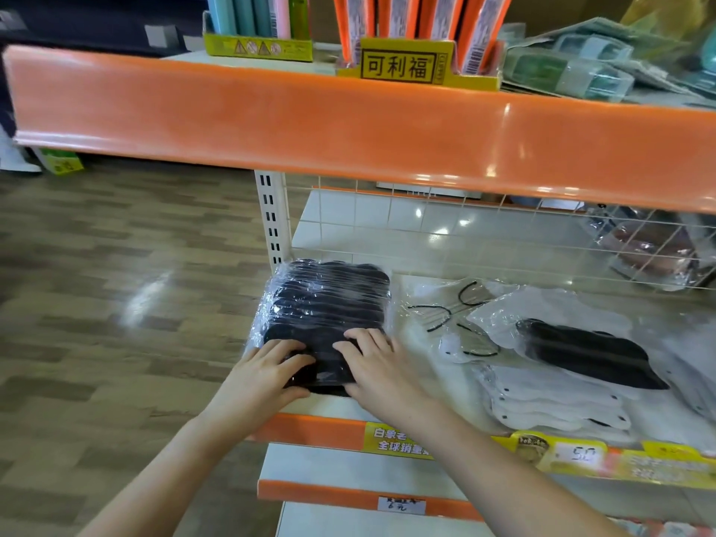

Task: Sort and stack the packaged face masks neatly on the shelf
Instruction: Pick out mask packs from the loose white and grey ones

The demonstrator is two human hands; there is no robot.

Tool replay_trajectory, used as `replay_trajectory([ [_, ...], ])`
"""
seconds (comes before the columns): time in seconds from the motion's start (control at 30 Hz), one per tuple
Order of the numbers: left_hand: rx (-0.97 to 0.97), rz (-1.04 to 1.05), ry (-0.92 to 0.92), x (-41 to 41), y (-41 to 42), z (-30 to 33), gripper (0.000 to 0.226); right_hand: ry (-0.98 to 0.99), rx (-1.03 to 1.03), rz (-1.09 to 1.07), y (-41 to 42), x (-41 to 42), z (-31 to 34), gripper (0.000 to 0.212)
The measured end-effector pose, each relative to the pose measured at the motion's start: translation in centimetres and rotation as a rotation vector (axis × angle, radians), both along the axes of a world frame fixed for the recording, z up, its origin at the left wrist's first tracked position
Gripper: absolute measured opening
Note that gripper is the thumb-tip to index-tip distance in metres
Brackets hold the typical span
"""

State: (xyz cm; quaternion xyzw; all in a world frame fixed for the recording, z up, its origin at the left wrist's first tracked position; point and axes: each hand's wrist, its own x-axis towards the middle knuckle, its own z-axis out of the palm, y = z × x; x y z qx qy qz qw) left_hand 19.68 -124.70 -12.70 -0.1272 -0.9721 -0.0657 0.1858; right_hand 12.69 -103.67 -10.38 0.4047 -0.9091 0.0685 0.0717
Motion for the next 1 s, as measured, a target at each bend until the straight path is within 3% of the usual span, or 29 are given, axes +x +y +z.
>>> replay_trajectory([
  [0.1,-0.038,0.022,0.100,-0.3,0.5,-0.2,0.039,0.141,-0.139,0.034,0.0,0.3,-0.4,0.031],
  [0.23,-0.083,0.063,0.194,0.0,1.6,-0.2,0.029,0.243,-0.227,0.108,0.2,0.8,-0.5,0.031],
  [0.37,-0.082,0.104,0.211,0.3,1.9,-0.1,0.020,0.176,-0.236,0.166,0.3,1.5,-0.6,0.025],
  [0.7,-0.132,0.127,0.051,0.7,2.2,0.3,0.061,0.086,-0.125,0.046,0.2,2.9,-1.6,0.041],
  [1.0,-0.025,0.173,0.069,-0.3,5.9,1.0,0.042,0.161,-0.204,0.008,1.0,2.6,-0.8,0.031],
])
